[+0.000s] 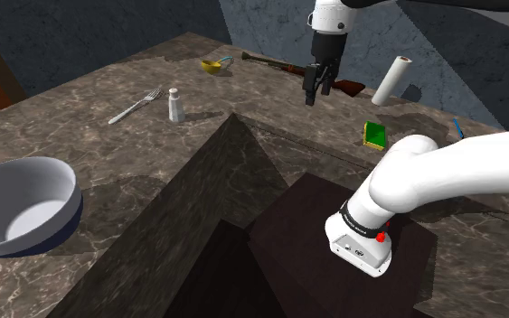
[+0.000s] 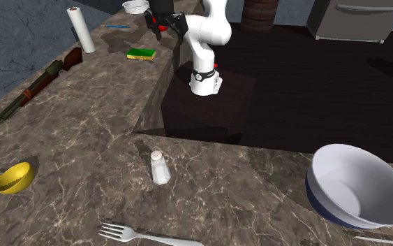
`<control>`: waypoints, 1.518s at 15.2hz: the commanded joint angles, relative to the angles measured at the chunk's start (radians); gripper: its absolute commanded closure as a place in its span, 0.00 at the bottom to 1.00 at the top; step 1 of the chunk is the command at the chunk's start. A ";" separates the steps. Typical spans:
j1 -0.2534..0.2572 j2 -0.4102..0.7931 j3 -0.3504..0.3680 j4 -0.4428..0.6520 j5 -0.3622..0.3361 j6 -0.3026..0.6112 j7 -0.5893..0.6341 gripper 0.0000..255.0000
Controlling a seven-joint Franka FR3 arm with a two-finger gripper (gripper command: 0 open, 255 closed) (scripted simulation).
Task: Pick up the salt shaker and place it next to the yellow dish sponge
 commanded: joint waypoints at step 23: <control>0.083 0.821 0.152 0.654 0.062 0.197 0.222 0.00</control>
